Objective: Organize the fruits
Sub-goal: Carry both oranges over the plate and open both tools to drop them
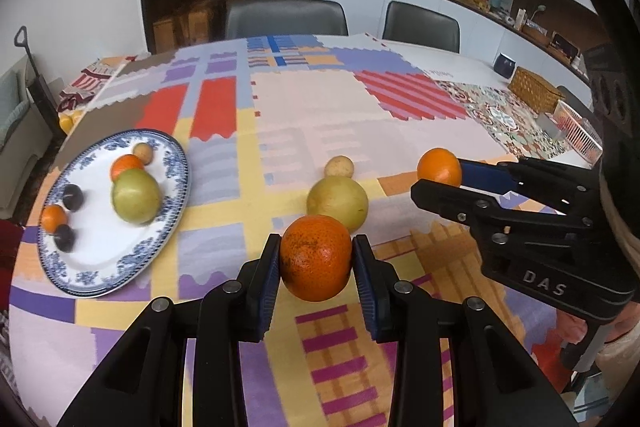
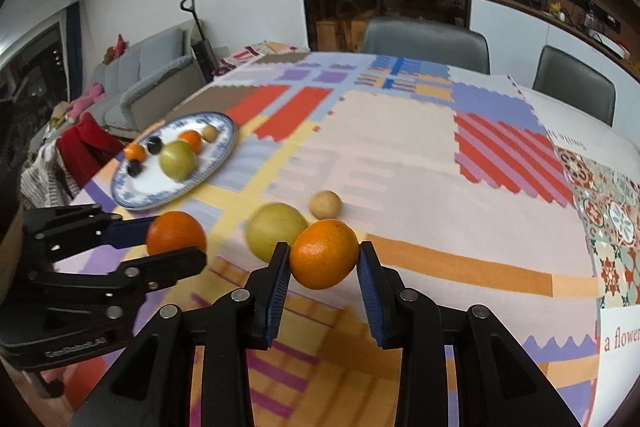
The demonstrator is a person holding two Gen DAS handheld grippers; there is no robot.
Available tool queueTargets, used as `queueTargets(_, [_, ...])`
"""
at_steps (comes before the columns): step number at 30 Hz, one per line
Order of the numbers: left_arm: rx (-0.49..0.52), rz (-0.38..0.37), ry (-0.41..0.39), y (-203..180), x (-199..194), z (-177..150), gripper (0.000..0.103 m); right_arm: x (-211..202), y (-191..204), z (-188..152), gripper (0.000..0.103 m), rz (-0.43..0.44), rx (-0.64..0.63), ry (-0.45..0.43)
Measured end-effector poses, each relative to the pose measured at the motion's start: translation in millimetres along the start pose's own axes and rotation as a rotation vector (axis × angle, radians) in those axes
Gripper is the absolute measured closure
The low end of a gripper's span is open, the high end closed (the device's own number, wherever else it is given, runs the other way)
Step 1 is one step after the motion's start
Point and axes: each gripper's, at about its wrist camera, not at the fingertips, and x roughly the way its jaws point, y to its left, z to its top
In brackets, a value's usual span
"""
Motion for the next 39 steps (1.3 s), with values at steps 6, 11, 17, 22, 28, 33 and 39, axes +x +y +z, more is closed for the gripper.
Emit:
queueTargets(6, [-0.012,0.033,-0.037,15.9,-21.6,-5.8,0.068,-15.9,24.5,9.0,0.068,0.017,-0.033,-0.045])
queueTargets(11, [-0.032,0.055,-0.061,32.8,-34.6,-9.7,0.068,-19.7,45.1,15.9,0.068,0.047,-0.038,-0.058])
queueTargets(17, [-0.064,0.088,-0.081,57.6,-46.8,-17.2,0.068,-14.5,68.0,22.1,0.068,0.068,-0.053,-0.054])
queueTargets(22, [-0.080,0.119,-0.098,77.9,-54.3,-21.1,0.068,-6.7,87.4,26.7,0.068,0.088,-0.071,-0.040])
queueTargets(28, [-0.089,0.145,-0.110,102.4,-59.2,-18.9,0.068,4.8,111.6,39.4,0.068,0.111,-0.106,-0.033])
queueTargets(33, [-0.085,0.159,-0.124,125.5,-60.4,-11.2,0.068,18.8,126.7,55.7,0.068,0.127,-0.114,-0.022])
queueTargets(39, [-0.099,0.162,-0.118,156.6,-52.7,-1.8,0.068,42.4,142.1,76.9,0.068,0.138,-0.120,-0.004])
